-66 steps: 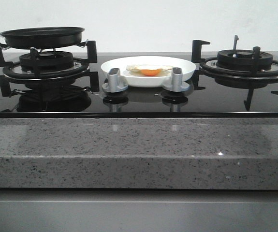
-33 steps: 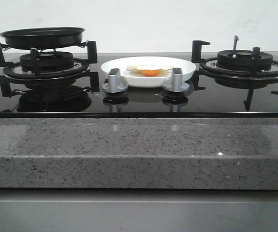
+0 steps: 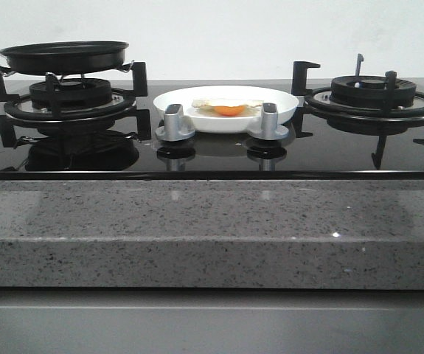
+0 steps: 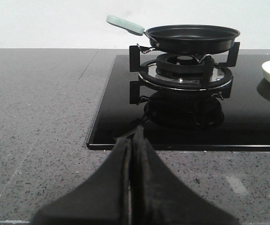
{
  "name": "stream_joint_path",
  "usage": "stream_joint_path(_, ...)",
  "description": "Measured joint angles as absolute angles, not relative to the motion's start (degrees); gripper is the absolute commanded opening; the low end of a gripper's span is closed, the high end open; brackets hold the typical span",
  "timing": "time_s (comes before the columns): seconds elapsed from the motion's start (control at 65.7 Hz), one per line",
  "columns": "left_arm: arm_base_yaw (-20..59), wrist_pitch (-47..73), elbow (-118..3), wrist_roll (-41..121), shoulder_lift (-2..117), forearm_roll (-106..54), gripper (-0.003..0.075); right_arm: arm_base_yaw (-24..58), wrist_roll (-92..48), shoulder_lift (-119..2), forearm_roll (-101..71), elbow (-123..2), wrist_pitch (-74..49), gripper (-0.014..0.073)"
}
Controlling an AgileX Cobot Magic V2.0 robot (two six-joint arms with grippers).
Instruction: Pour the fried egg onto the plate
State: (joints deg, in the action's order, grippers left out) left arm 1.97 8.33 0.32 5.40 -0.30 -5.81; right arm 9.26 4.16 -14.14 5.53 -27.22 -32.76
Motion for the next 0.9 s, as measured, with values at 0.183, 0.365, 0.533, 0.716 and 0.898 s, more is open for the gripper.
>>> stream_joint_path(0.183, 1.97, 8.33, 0.32, 5.4, -0.3, -5.93, -0.0019, 9.26, 4.16, -14.14, 5.53, -27.22, -32.76, -0.0057)
stream_joint_path(0.365, 1.97, 8.33, 0.32, 5.4, -0.3, -5.93, -0.0019, 9.26, 4.16, -14.14, 5.53, -27.22, -32.76, -0.0057)
stream_joint_path(0.533, 1.97, 8.33, 0.32, 5.4, -0.3, -5.93, -0.0019, 9.26, 4.16, -14.14, 5.53, -27.22, -32.76, -0.0057)
stream_joint_path(0.716, 1.97, 8.33, 0.32, 5.4, -0.3, -5.93, -0.0019, 9.26, 4.16, -14.04, 5.62, -25.96, -29.74, -0.0057)
stream_joint_path(0.898, 1.97, 8.33, 0.32, 5.4, -0.3, -5.93, -0.0019, 5.03, 4.16, -11.49, 5.75, -17.55, -18.73, -0.0057)
